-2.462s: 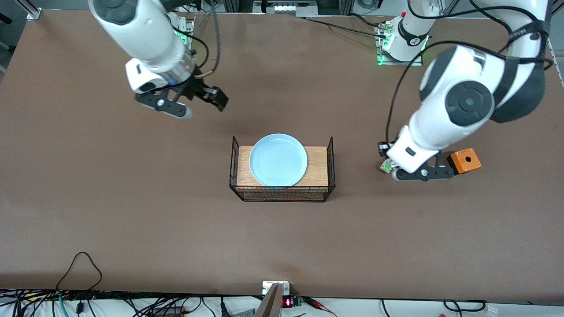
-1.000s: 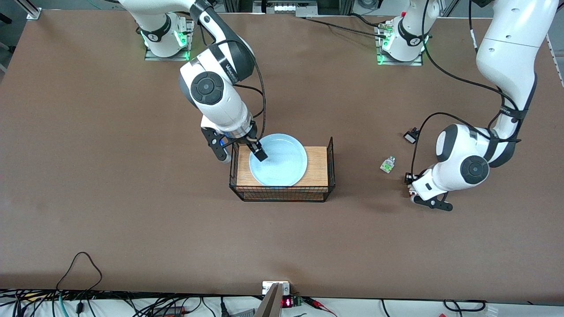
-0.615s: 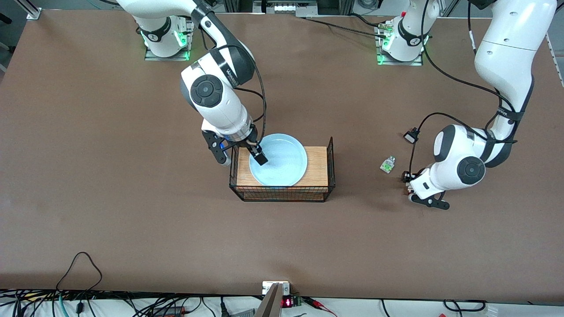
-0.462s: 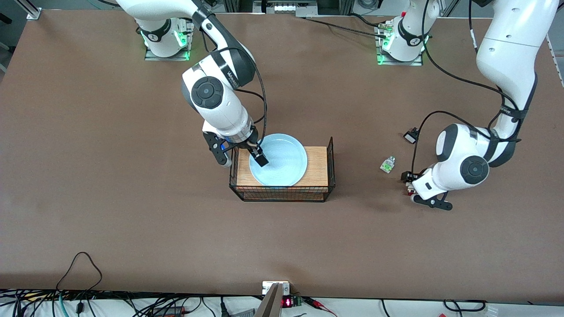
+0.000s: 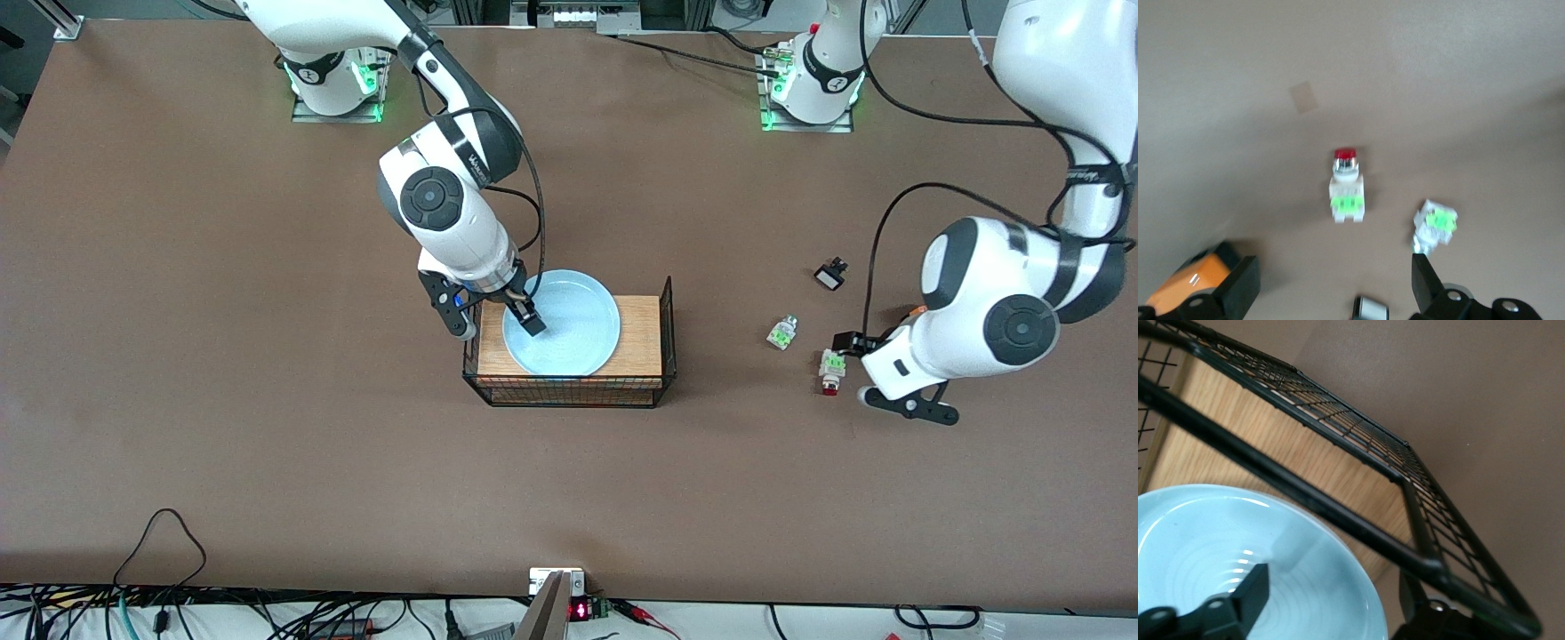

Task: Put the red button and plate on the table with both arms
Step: 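Lower the red button onto the table while the right gripper grips the plate rim, then open the left gripper and withdraw while the right gripper lifts the plate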

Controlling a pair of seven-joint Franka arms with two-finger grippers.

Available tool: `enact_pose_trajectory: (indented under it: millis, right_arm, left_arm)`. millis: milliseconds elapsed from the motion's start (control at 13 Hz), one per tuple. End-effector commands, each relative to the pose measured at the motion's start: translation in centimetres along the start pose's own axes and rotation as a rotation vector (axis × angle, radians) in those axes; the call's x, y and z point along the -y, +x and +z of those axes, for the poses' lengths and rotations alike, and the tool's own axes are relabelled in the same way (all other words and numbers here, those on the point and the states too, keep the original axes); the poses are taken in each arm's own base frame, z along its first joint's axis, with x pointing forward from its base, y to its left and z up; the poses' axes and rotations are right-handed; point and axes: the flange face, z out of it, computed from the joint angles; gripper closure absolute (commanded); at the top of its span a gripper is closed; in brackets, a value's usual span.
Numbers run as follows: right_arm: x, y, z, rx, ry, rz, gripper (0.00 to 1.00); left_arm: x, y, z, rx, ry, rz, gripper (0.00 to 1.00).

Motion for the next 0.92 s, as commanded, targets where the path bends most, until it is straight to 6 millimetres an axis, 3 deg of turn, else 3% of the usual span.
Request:
enact_pose_trajectory:
  millis: [0, 462, 846]
  right_arm:
    - [0.4, -0.4, -0.5, -0.003, 0.008, 0.025, 0.52]
    - [0.6, -0.4, -1.1, -0.008, 0.018, 0.014, 0.73]
    - [0.5, -0.6, -1.4, -0.006, 0.021, 0.008, 0.87]
  left_arm:
    - [0.1, -0.5, -4.3, 0.02, 0.006, 0.0, 0.0]
    - [-0.2, -4.6, -12.7, -0.036, 0.041, -0.018, 0.0]
    - [-0.7, -5.6, -14.9, -0.07, -0.023, -0.033, 0.0]
